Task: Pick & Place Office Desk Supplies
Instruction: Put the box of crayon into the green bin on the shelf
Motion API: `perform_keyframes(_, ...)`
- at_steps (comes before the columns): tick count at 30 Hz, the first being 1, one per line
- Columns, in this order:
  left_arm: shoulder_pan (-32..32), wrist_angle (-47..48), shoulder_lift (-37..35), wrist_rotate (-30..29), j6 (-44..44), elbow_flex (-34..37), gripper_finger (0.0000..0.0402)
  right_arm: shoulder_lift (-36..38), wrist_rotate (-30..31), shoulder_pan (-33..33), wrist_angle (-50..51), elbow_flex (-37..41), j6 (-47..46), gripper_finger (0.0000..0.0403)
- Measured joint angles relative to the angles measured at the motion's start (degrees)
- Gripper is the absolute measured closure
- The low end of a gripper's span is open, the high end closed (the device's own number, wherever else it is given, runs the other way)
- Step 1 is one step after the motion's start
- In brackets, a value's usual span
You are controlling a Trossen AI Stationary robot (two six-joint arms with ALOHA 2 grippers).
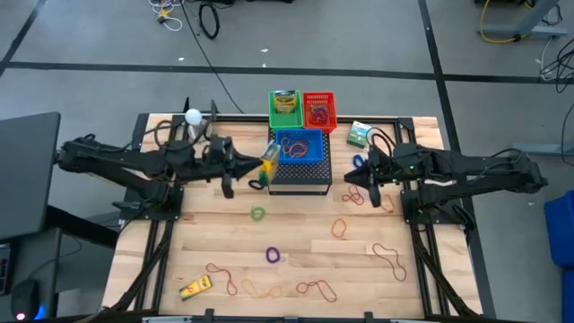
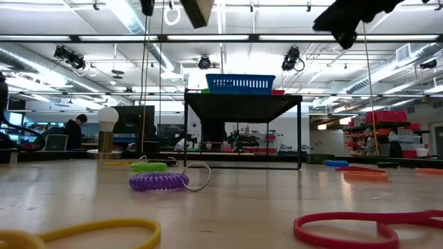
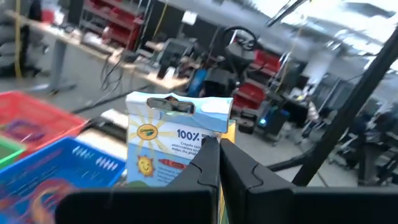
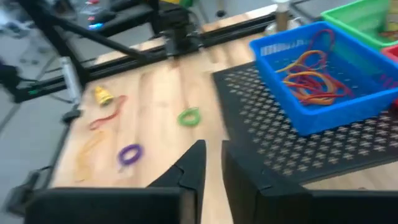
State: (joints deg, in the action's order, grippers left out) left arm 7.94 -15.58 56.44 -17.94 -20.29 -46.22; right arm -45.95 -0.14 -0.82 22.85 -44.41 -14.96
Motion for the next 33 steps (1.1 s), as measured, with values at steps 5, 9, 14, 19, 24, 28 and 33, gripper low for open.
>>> perform_keyframes(5, 1.02, -13.93, 7.07, 3.03, 3.39, 0.00, 0.0398, -0.01, -2.58, 3.90, 3.68, -3.95, -7.23, 0.0305)
perform_keyframes(9, 1.12, -23.59, 12.40, 10.62, 4.43, 0.00, 0.0398, -0.92, 1.75, 10.96, -2.78, -3.25, -11.69, 0.0266)
perform_keyframes(14, 1.88, -29.80, 16.14, 19.02, 2.57, 0.00, 0.0399, -6.25, 7.42, 17.34, -25.16, -0.40, -14.55, 0.0213)
perform_keyframes(19, 2.47, -31.11, 16.81, 23.15, -0.44, 0.00, 0.0399, -14.97, 7.83, 18.70, -43.63, 0.58, -13.30, 0.0167)
perform_keyframes(24, 3.81, -31.54, 16.79, 23.81, -0.28, 0.00, 0.0399, -23.01, 7.05, 17.18, -51.30, 0.67, -14.44, 0.0131)
perform_keyframes(28, 3.85, -30.96, 16.80, 24.18, -1.11, 0.00, 0.0399, -28.45, 1.25, 16.01, -63.97, 0.66, -13.74, 0.0117)
perform_keyframes(33, 3.81, -31.01, 16.79, 24.41, -1.14, 0.00, 0.0400, -32.54, 1.03, 14.54, -68.93, 0.66, -12.05, 0.0117)
